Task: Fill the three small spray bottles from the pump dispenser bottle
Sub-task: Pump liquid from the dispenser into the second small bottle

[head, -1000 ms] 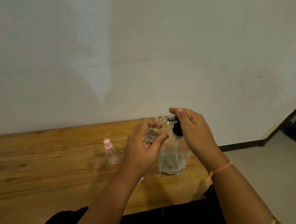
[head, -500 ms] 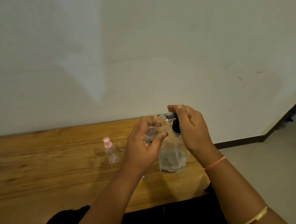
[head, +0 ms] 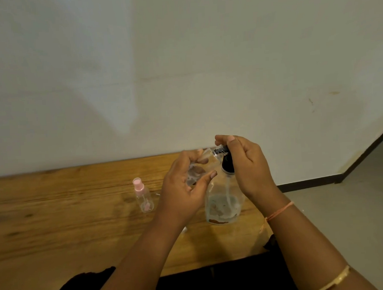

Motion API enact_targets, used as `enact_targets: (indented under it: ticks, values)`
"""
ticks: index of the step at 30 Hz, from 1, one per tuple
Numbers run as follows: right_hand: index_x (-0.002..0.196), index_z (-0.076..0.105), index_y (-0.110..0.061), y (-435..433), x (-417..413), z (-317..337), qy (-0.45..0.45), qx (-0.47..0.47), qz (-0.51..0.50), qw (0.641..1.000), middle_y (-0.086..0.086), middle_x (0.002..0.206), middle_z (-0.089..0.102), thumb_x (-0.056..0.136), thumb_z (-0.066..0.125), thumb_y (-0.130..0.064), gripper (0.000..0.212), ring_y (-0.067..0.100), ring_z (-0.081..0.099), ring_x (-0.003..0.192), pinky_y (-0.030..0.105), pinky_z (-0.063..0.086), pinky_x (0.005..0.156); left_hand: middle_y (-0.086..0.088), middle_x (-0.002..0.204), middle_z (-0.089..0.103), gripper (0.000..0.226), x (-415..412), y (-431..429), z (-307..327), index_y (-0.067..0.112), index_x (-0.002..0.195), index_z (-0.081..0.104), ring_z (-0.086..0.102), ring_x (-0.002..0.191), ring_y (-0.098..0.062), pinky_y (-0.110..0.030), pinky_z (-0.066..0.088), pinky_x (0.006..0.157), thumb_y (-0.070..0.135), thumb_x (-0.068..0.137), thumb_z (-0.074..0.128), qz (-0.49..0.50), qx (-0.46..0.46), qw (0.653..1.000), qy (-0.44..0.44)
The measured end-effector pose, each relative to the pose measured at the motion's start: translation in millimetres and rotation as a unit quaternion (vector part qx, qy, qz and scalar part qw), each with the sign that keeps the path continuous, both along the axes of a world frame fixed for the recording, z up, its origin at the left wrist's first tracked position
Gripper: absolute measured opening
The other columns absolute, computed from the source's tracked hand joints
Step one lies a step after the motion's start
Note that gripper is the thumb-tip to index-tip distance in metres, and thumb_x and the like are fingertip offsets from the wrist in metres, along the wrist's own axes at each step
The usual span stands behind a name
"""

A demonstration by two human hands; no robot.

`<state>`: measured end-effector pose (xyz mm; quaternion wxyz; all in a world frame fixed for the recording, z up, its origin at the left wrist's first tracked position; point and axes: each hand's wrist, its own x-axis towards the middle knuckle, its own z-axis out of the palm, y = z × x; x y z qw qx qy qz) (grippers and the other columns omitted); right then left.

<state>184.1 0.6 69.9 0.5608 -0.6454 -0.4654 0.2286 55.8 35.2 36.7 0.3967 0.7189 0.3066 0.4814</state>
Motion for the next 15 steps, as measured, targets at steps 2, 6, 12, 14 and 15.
enact_targets:
  ticks: [2, 6, 12, 14, 15]
  values:
    - [0.114, 0.064, -0.014, 0, 0, -3, -0.004, -0.003, 0.001, 1.000, -0.003, 0.111, 0.065, 0.101, 0.033, -0.023, 0.034, 0.008, 0.058, 0.108, 0.019, 0.045, 0.092, 0.004, 0.105, 0.063, 0.040, -1, 0, -2, 0.038, 0.095, 0.049, 0.059, 0.096, 0.008, -0.003, 0.044, 0.071, 0.011, 0.079, 0.073, 0.001, -0.007, 1.000, 0.005]
    - [0.115, 0.064, -0.015, -3, -1, -2, -0.010, -0.001, -0.013, 1.000, -0.003, 0.112, 0.065, 0.101, 0.034, -0.024, 0.034, 0.008, 0.057, 0.108, 0.027, 0.045, 0.097, 0.005, 0.103, 0.064, 0.038, -1, -1, -1, 0.036, 0.095, 0.050, 0.059, 0.096, 0.006, -0.004, 0.045, 0.071, 0.011, 0.078, 0.073, 0.003, -0.001, 1.000, -0.005]
    - [0.124, 0.059, -0.014, -3, 2, 12, -0.036, -0.007, 0.000, 0.999, -0.007, 0.120, 0.059, 0.100, 0.035, -0.025, 0.036, 0.004, 0.051, 0.114, 0.016, 0.039, 0.096, 0.015, 0.102, 0.061, 0.035, -1, -2, 5, 0.036, 0.093, 0.048, 0.058, 0.097, 0.010, -0.002, 0.043, 0.073, 0.017, 0.078, 0.073, 0.007, 0.017, 1.000, -0.016]
    - [0.125, 0.058, -0.014, -1, 2, 9, -0.022, -0.006, 0.005, 1.000, -0.003, 0.122, 0.060, 0.101, 0.034, -0.025, 0.036, 0.005, 0.052, 0.113, 0.011, 0.039, 0.092, 0.016, 0.102, 0.060, 0.035, 0, -1, 4, 0.036, 0.092, 0.047, 0.057, 0.097, 0.010, -0.003, 0.044, 0.074, 0.016, 0.078, 0.072, 0.006, 0.017, 1.000, -0.014]
    - [0.124, 0.058, -0.014, -1, 1, 7, -0.014, -0.003, 0.006, 1.000, -0.003, 0.122, 0.061, 0.101, 0.033, -0.025, 0.036, 0.004, 0.053, 0.112, 0.009, 0.039, 0.090, 0.016, 0.102, 0.060, 0.036, 0, 0, 3, 0.036, 0.092, 0.047, 0.057, 0.097, 0.010, -0.003, 0.044, 0.074, 0.014, 0.078, 0.072, 0.005, 0.017, 1.000, -0.013]
